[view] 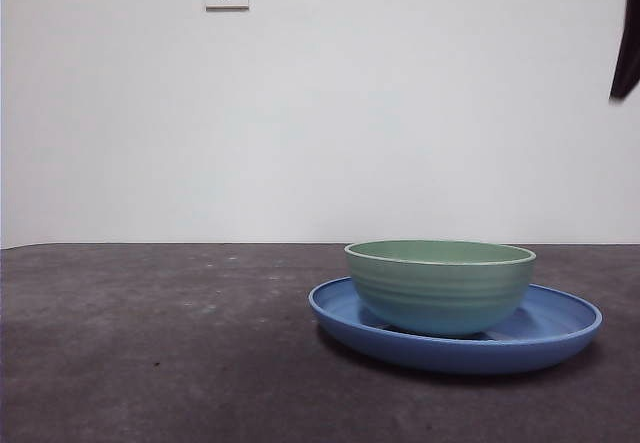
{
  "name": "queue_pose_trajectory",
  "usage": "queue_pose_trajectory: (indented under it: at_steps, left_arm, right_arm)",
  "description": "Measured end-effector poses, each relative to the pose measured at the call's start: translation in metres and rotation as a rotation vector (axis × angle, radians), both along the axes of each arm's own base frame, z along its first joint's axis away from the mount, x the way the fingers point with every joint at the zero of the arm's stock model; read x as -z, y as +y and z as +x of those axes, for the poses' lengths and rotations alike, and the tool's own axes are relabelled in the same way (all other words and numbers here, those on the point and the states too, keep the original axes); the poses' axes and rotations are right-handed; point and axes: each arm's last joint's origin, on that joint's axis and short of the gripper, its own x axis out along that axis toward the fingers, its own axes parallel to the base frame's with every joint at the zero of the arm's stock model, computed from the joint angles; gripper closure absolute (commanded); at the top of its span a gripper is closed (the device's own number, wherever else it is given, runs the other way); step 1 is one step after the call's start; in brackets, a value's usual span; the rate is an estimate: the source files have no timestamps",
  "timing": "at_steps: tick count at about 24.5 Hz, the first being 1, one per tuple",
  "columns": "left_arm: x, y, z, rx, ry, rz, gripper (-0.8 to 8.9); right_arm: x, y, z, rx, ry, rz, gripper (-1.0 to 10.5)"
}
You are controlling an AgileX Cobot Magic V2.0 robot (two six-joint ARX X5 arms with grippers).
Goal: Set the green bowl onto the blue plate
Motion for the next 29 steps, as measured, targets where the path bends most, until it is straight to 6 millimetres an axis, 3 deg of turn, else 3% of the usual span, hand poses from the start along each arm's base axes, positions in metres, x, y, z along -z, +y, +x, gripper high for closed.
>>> queue_pose_trajectory:
  at_steps: [8,16,20,26,29]
  left_arm:
    - [0.0,0.0,0.0,0.0,0.0,0.0,1.94]
    - [0.0,0.0,0.0,0.0,0.0,0.0,1.94]
    - [0.0,0.0,0.0,0.0,0.0,0.0,1.94]
    - [0.0,0.0,0.0,0.0,0.0,0.0,1.94]
    - [0.0,0.0,0.0,0.0,0.0,0.0,1.94]
  right_arm:
    - [0.037,0.003,0.052,-0.035,0.006,-0.028,5.6]
    - [0.077,0.007,0.086,-0.074,0.032,-0.028,6.4]
    - [0.099,0.015,0.098,-0.134,0.057,0.027,6.6]
    - [0.114,0.022,0.104,-0.156,0.084,0.025,7.0]
    - [0.118,0.022,0.106,-0.156,0.091,0.027,8.5]
